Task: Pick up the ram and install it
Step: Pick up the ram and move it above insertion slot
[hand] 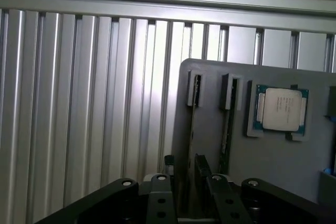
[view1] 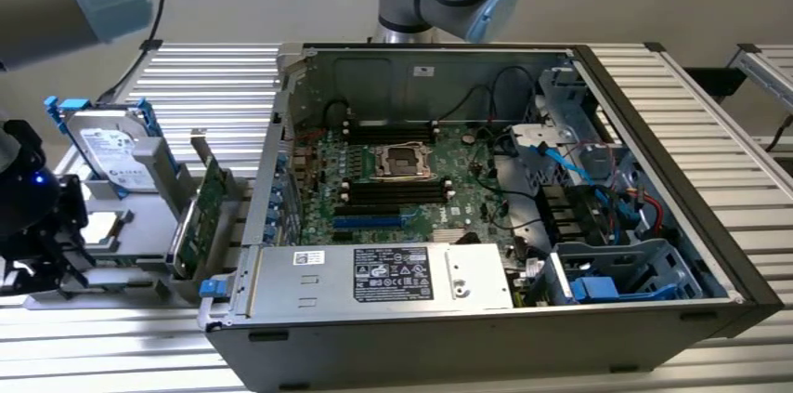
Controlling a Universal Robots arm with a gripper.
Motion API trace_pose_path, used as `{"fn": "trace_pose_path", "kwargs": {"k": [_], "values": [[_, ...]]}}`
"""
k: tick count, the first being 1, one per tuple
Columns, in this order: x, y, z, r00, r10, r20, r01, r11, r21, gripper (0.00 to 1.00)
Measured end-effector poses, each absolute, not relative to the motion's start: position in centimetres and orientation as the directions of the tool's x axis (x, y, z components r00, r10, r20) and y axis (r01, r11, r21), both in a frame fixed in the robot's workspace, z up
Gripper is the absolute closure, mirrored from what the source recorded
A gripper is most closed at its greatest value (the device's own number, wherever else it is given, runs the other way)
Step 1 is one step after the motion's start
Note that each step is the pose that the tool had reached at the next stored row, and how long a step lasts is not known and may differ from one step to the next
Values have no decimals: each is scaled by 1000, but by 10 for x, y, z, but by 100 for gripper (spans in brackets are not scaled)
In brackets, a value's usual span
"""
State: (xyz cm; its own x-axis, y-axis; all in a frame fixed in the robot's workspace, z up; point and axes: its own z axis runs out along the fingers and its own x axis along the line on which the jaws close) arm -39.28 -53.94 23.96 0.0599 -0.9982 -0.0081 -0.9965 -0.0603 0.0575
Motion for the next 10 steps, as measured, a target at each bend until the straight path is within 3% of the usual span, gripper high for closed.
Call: {"fn": "trace_pose_path", "kwargs": {"k": [10], "values": [[-393, -540, 222, 60, -998, -24, -997, -61, 53, 70]]}}
